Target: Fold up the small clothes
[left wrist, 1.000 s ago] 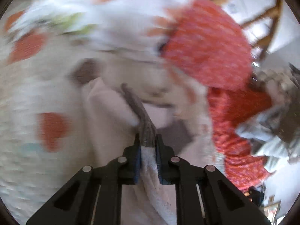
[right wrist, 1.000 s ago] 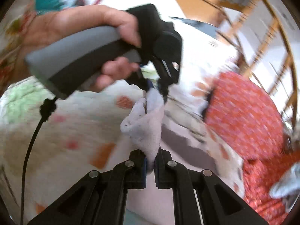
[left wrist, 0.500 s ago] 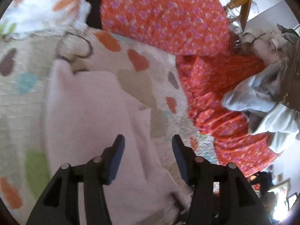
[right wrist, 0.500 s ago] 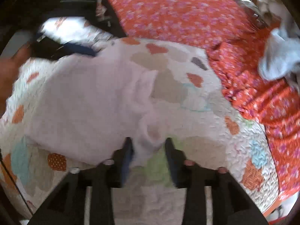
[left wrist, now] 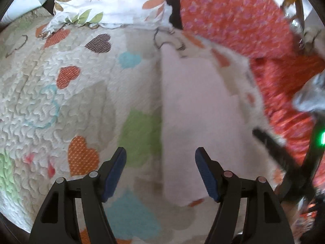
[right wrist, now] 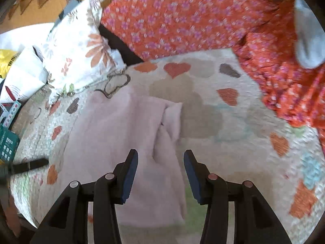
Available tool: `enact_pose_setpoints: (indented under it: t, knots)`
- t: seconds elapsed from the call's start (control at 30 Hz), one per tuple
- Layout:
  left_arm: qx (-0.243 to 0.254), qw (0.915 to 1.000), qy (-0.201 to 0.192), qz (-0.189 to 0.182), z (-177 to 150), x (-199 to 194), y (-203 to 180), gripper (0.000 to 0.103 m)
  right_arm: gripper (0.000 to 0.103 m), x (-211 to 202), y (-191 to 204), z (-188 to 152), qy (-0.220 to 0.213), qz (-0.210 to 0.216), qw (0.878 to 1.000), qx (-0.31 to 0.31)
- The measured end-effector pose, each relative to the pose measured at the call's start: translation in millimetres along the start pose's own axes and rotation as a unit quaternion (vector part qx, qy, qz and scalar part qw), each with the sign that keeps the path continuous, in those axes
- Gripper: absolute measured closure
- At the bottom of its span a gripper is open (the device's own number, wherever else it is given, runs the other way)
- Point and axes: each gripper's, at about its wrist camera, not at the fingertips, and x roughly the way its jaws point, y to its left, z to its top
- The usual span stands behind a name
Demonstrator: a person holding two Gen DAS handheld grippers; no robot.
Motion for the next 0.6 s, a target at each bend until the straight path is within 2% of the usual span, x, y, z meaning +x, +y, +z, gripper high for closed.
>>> enact_pose_setpoints:
  t: [0.1, 0.13, 0.17, 0.2, 0.3, 0.33, 0.4, 0.5, 0.57, 0.6]
  knots:
    - [0.035, 0.9992, 0.001, 0.016, -6, 17, -3, 0.034, 0.052, 50, 3, 14, 0.049, 0.017, 0.999, 0.01]
    - [0.042, 0.9989, 0.001, 0.019, -6, 21, -4, 0.034, 0.057, 63, 2, 15, 0.063, 0.028, 0.997, 0.017]
    - [0.049, 0.9986, 0.0, 0.02, -5, 25, -3, 0.034, 0.081, 78, 1, 17, 0.082, 0.042, 0.995, 0.028]
    - [0.058, 0.9981, 0.0, 0.019, -3, 30, -2, 0.034, 0.087, 83, 0, 18, 0.089, 0.058, 0.994, 0.036]
    - [0.069, 0.9974, 0.005, 0.019, 2, 40, 2, 0.033, 0.091, 83, -9, 28, 0.089, 0.108, 0.986, 0.09]
    - [0.073, 0.9972, 0.006, 0.016, 3, 42, 2, 0.029, 0.092, 80, -11, 31, 0.084, 0.109, 0.986, 0.094]
    - [0.078, 0.9969, 0.004, 0.007, 3, 47, 2, 0.023, 0.096, 76, -15, 35, 0.073, 0.074, 0.991, 0.089]
    - [0.092, 0.9957, 0.008, 0.013, -5, 56, -3, 0.023, 0.097, 88, -22, 29, 0.083, 0.0, 0.994, 0.076]
    - [0.104, 0.9942, 0.009, 0.023, -13, 58, -8, 0.022, 0.097, 99, -20, 23, 0.098, -0.058, 0.992, 0.053]
    - [0.108, 0.9938, 0.011, 0.025, -16, 59, -9, 0.022, 0.097, 101, -21, 21, 0.103, -0.073, 0.991, 0.049]
